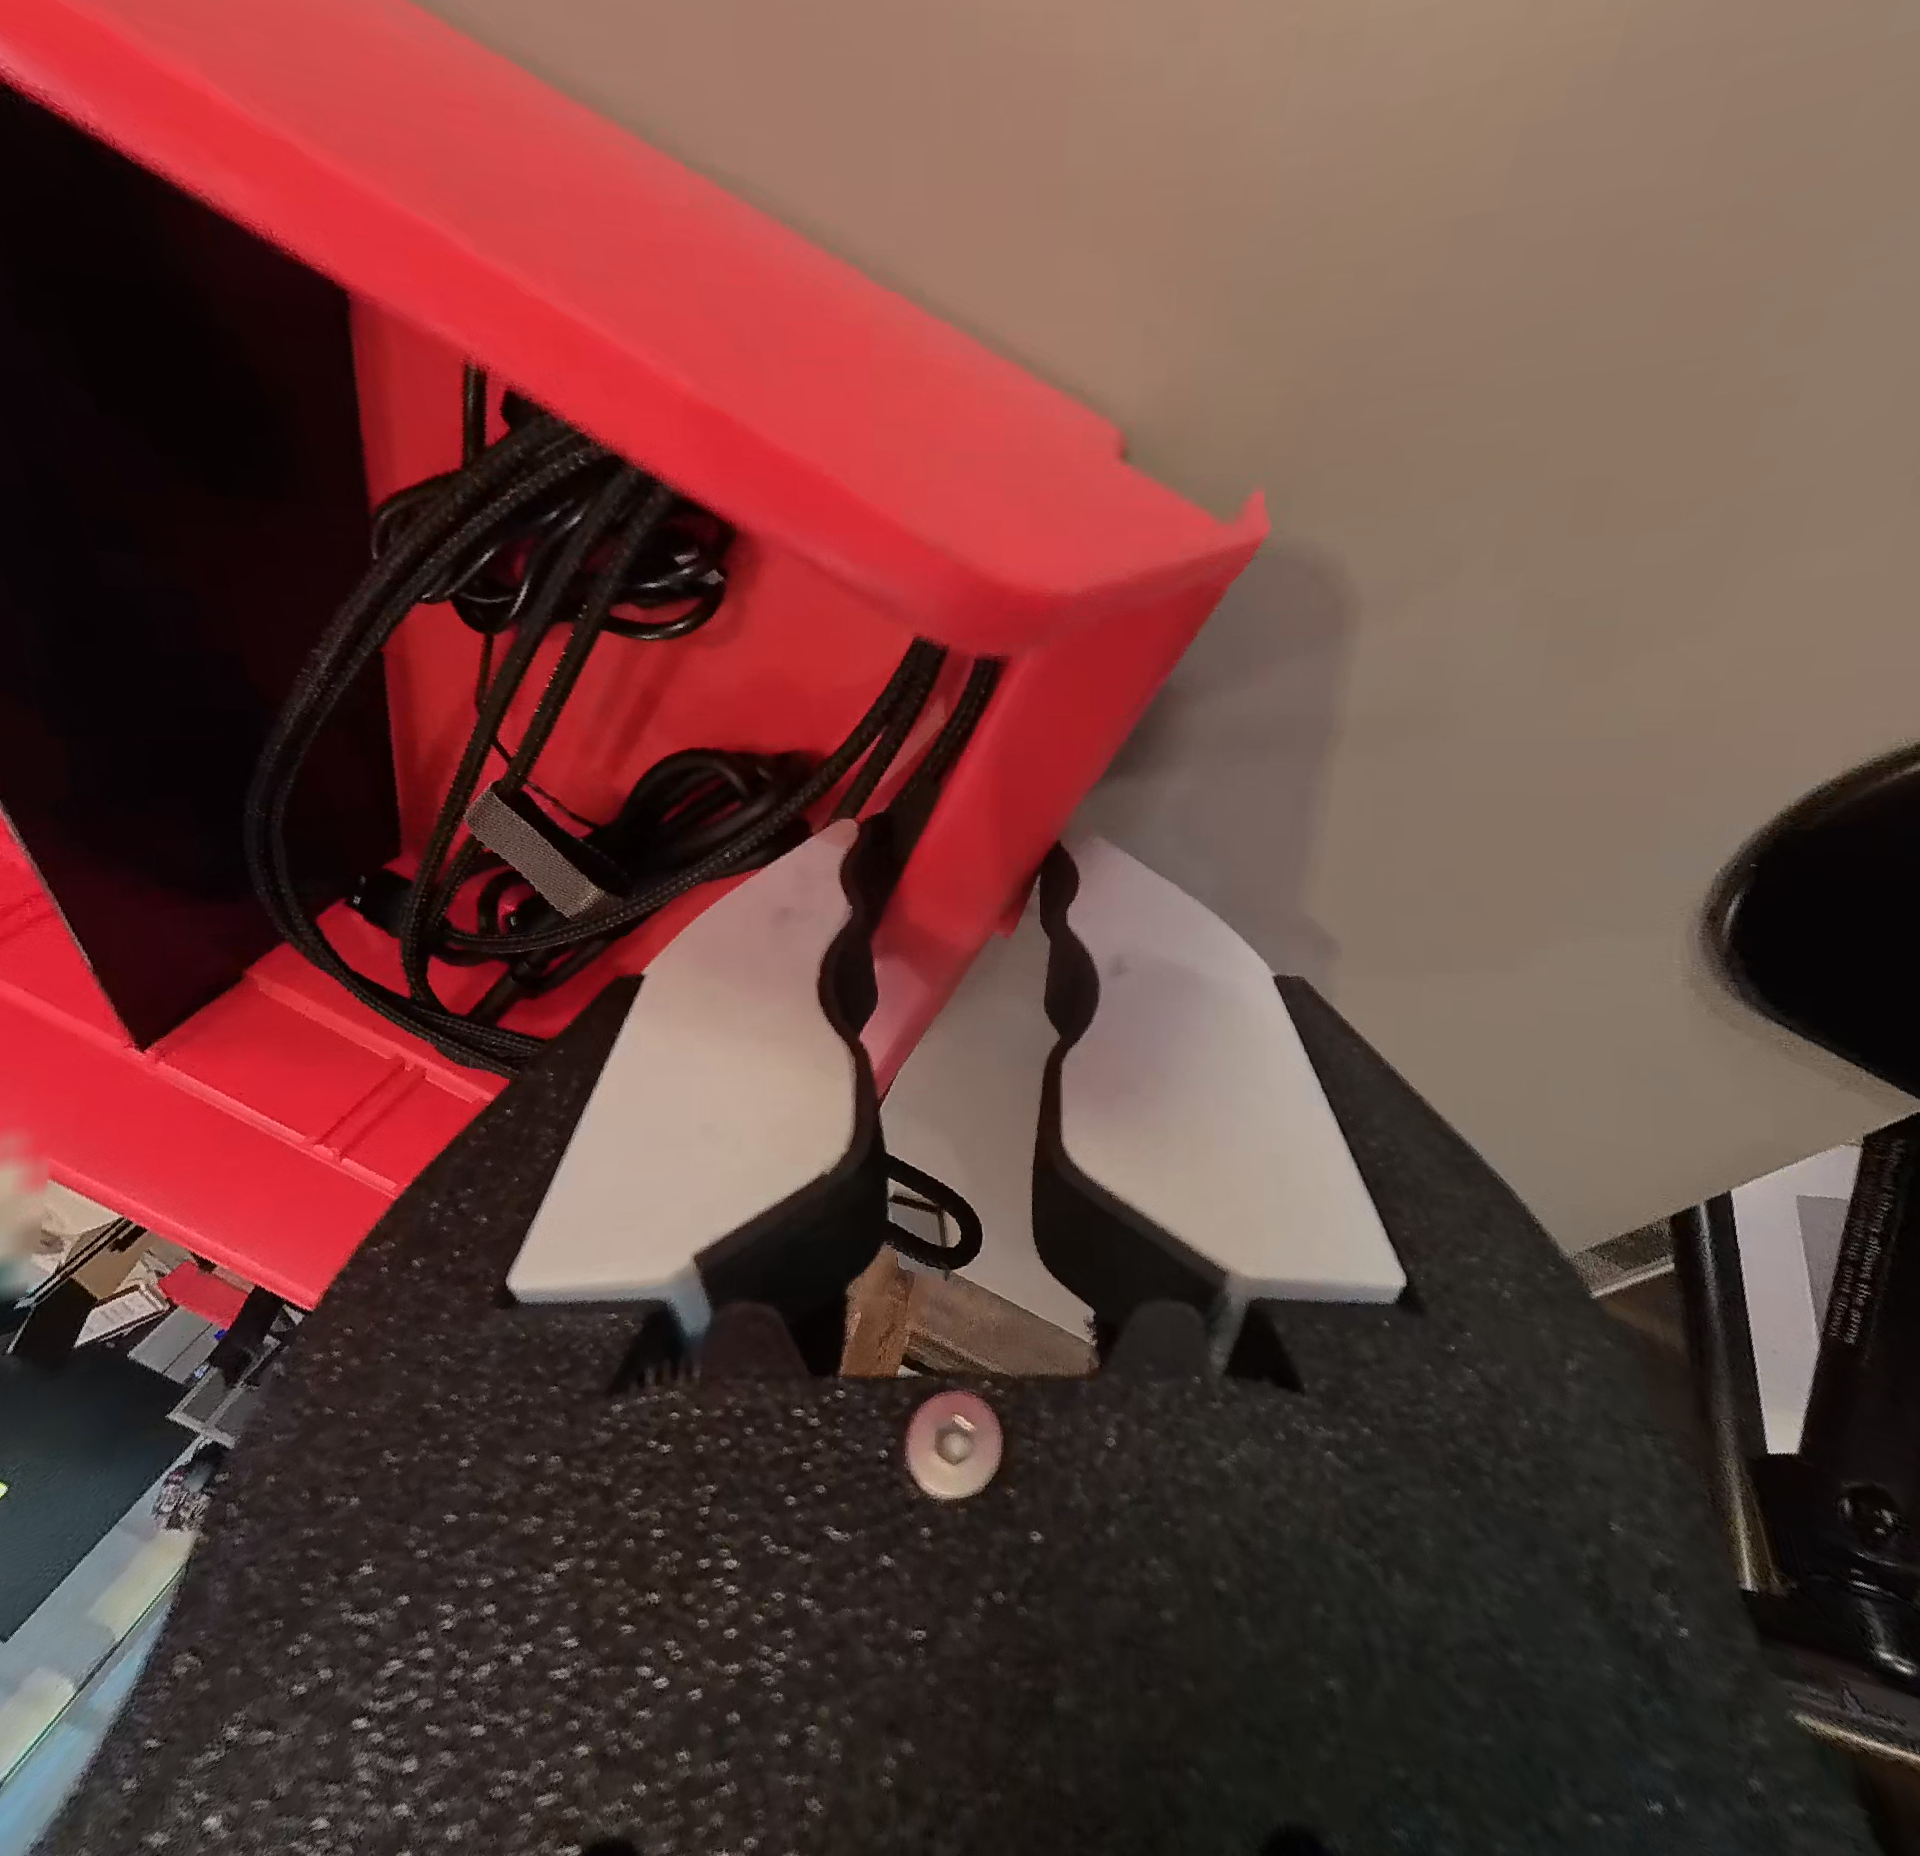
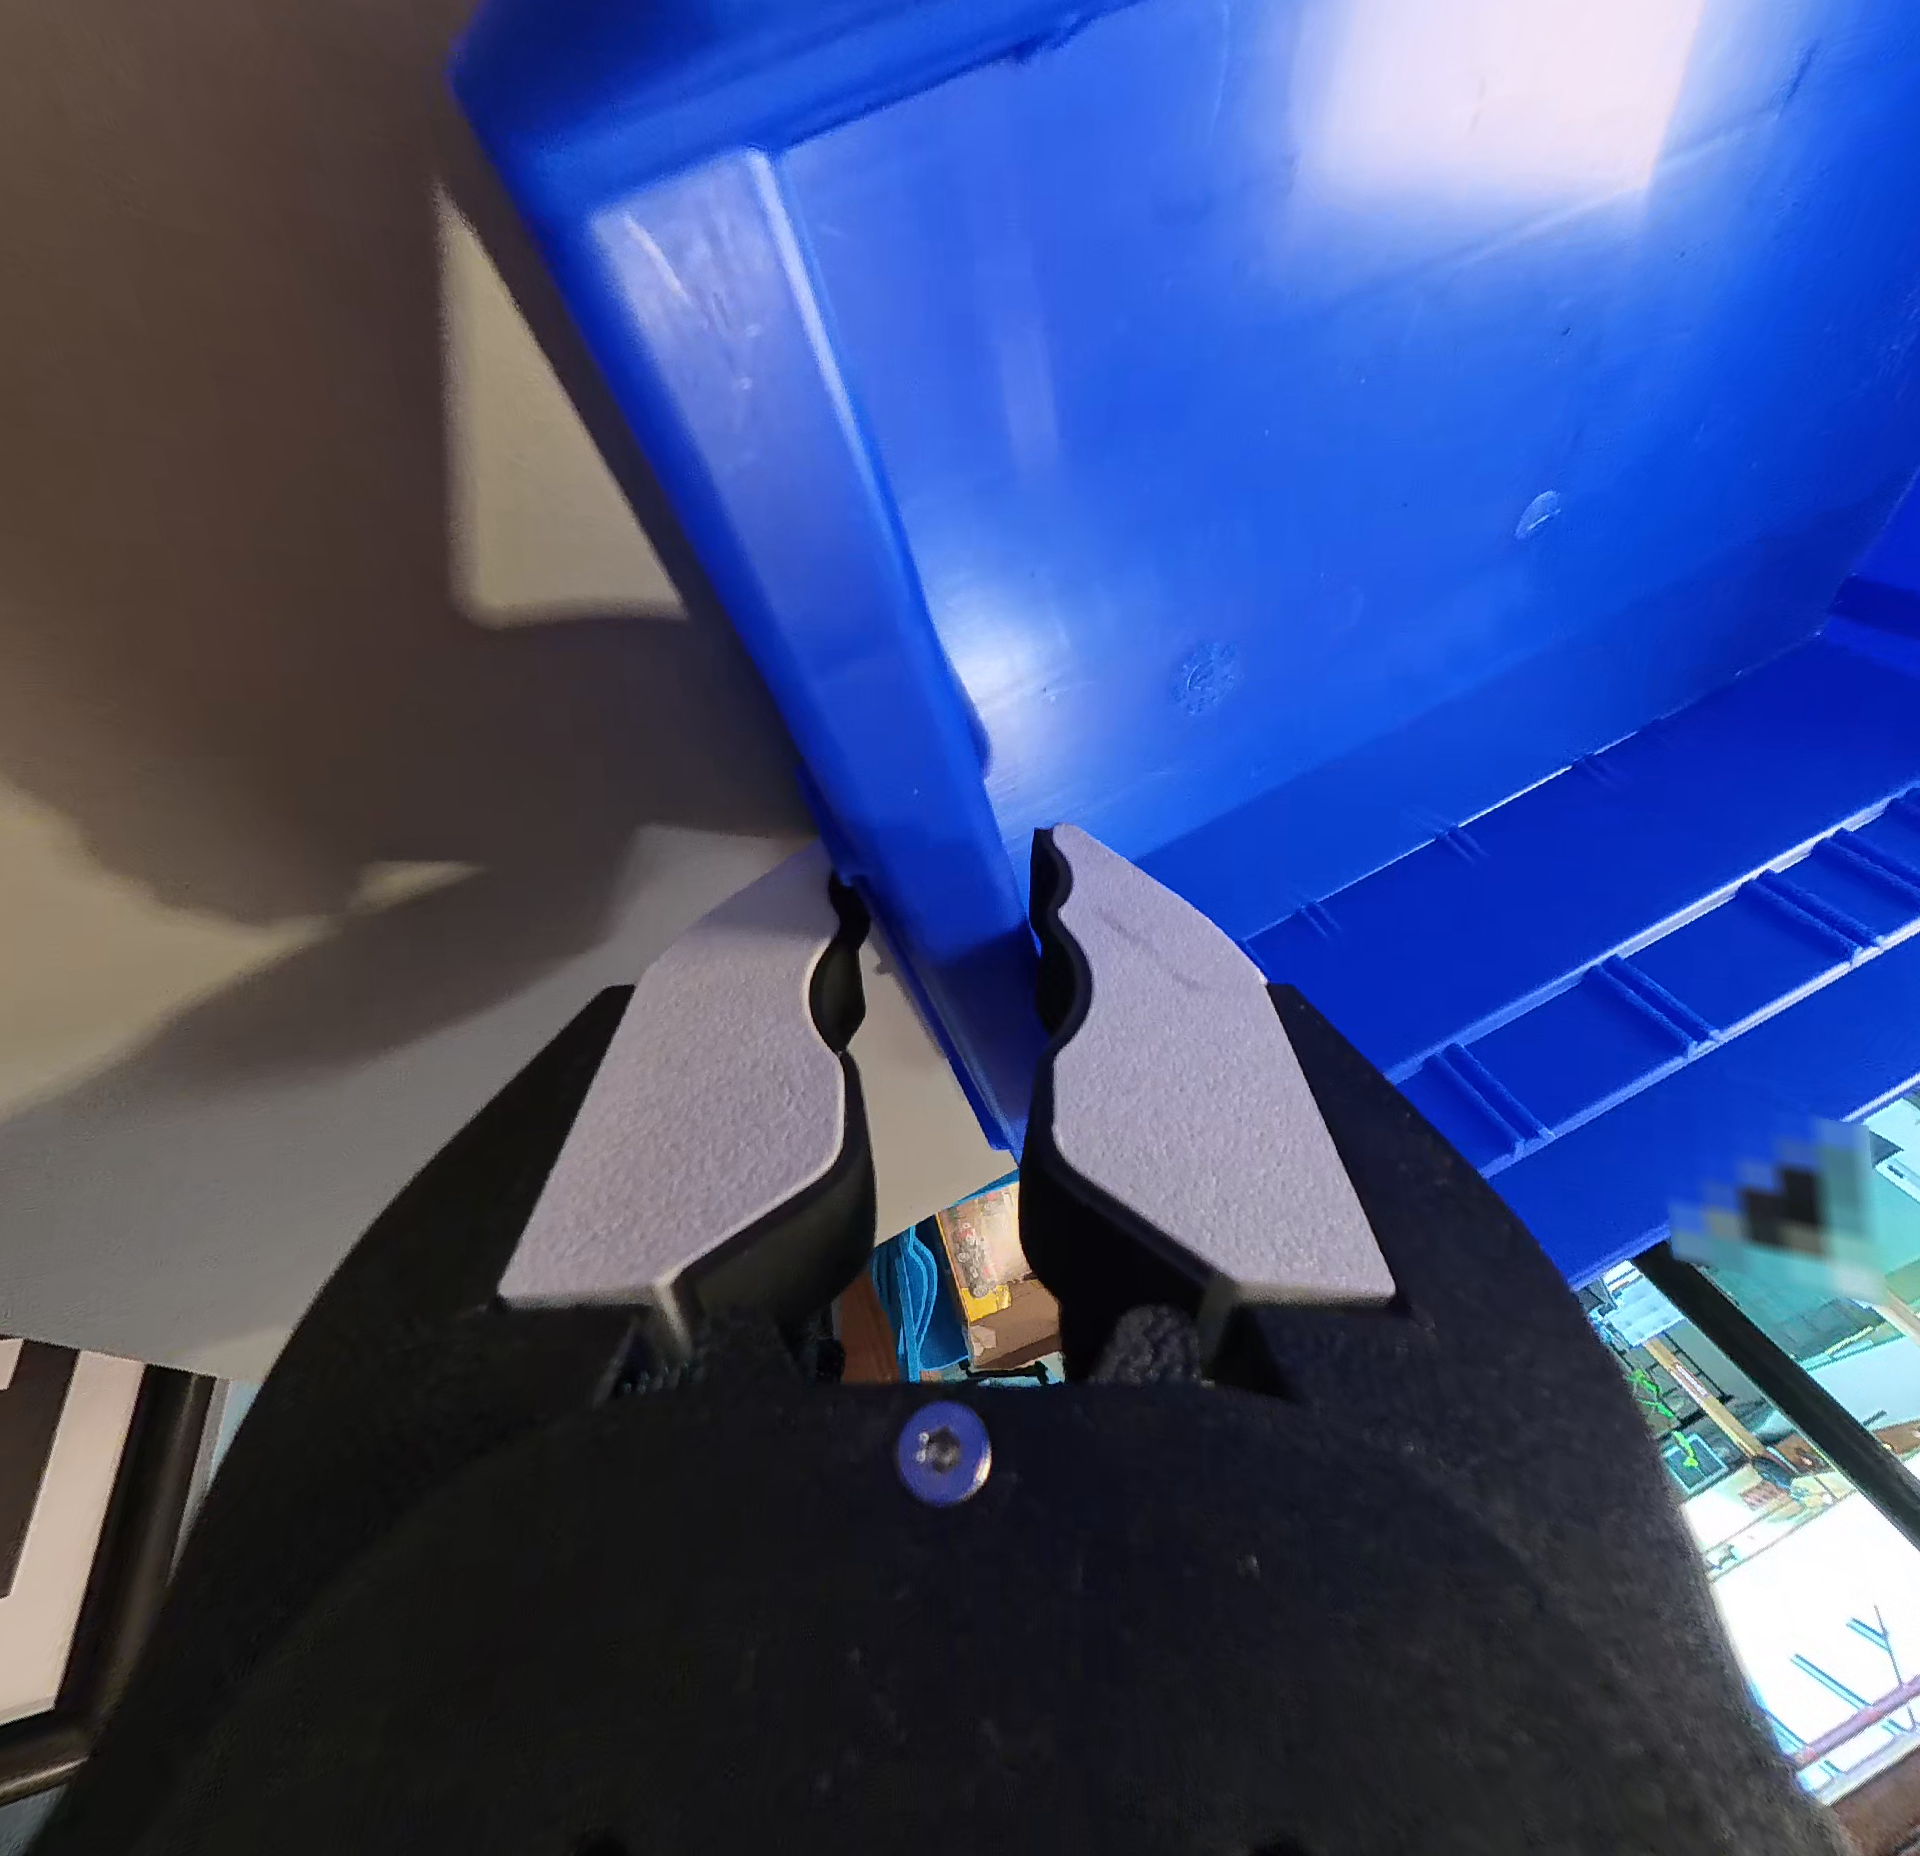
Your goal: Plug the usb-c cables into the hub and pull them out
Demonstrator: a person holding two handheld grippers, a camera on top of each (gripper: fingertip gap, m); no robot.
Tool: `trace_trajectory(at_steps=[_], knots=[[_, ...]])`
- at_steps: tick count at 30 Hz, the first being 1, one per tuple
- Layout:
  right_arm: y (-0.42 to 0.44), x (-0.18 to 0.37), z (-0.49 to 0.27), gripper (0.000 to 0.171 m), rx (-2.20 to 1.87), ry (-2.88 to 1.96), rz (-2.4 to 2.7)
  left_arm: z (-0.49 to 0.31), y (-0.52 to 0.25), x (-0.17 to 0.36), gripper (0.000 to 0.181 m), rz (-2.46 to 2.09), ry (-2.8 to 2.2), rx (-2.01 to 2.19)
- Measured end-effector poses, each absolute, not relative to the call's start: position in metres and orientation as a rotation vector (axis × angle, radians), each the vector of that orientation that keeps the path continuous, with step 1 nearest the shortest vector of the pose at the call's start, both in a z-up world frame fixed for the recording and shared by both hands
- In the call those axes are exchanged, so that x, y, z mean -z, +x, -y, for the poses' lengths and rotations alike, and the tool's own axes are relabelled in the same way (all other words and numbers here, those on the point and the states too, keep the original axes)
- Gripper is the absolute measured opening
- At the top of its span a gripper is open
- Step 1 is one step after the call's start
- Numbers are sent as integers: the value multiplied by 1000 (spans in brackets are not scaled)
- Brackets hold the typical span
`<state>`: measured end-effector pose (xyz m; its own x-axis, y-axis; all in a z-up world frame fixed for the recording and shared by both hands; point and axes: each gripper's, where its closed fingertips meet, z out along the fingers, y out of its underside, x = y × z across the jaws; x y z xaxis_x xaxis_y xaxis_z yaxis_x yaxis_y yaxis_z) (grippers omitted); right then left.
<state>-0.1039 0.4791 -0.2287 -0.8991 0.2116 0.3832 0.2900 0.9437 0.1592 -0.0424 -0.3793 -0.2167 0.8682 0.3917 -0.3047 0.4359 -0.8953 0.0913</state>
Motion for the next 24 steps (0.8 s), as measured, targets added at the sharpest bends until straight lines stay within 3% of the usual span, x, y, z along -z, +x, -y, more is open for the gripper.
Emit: trace_trajectory(at_steps=[24], knots=[[-112,229,-496,32,316,-390,2668,394,-60,218,31,-655,2930,437]])
